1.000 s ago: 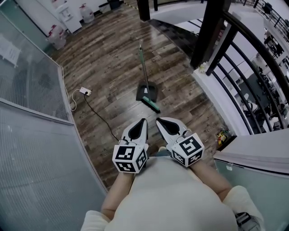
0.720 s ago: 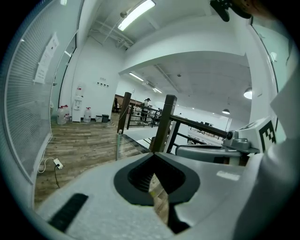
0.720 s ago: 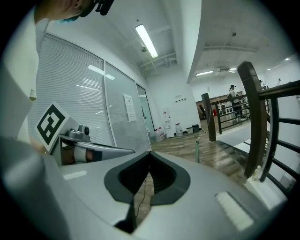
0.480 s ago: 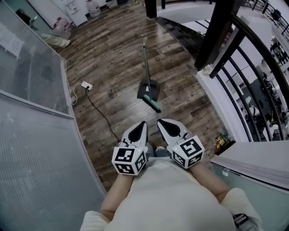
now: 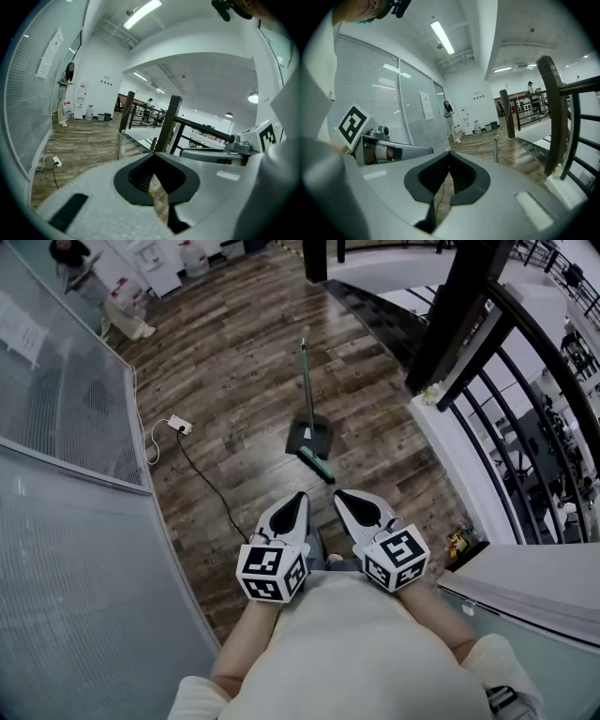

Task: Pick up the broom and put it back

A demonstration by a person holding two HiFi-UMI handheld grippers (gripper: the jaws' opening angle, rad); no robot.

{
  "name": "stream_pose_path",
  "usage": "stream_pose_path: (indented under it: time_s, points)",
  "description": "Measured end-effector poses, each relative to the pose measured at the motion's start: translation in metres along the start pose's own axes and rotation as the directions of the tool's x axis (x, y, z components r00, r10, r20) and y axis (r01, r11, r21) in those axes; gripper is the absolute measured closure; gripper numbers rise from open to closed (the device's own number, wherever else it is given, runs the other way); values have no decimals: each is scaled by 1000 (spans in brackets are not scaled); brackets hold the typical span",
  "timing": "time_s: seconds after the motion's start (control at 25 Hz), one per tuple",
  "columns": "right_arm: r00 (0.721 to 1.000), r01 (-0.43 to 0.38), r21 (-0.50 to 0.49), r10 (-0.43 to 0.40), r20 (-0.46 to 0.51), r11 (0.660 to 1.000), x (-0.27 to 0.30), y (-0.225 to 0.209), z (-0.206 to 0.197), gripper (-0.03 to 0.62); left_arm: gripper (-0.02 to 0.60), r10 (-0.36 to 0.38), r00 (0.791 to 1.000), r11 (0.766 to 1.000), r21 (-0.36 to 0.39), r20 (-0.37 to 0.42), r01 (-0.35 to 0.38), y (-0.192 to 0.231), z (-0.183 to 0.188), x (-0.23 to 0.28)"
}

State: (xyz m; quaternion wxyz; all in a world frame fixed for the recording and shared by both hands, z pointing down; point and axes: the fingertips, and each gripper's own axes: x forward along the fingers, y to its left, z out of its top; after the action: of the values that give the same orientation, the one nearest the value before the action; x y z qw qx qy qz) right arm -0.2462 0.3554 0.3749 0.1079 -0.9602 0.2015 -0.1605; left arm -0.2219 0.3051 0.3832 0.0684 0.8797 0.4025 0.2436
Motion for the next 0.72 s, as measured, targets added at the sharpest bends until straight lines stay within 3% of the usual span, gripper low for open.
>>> stream_pose_path:
  time_s: [0.72]
  points:
    - [1000, 26, -4, -26, -10, 1000, 119, -53, 52, 589, 581, -11, 1000, 1000, -12, -3, 11, 95, 65, 71]
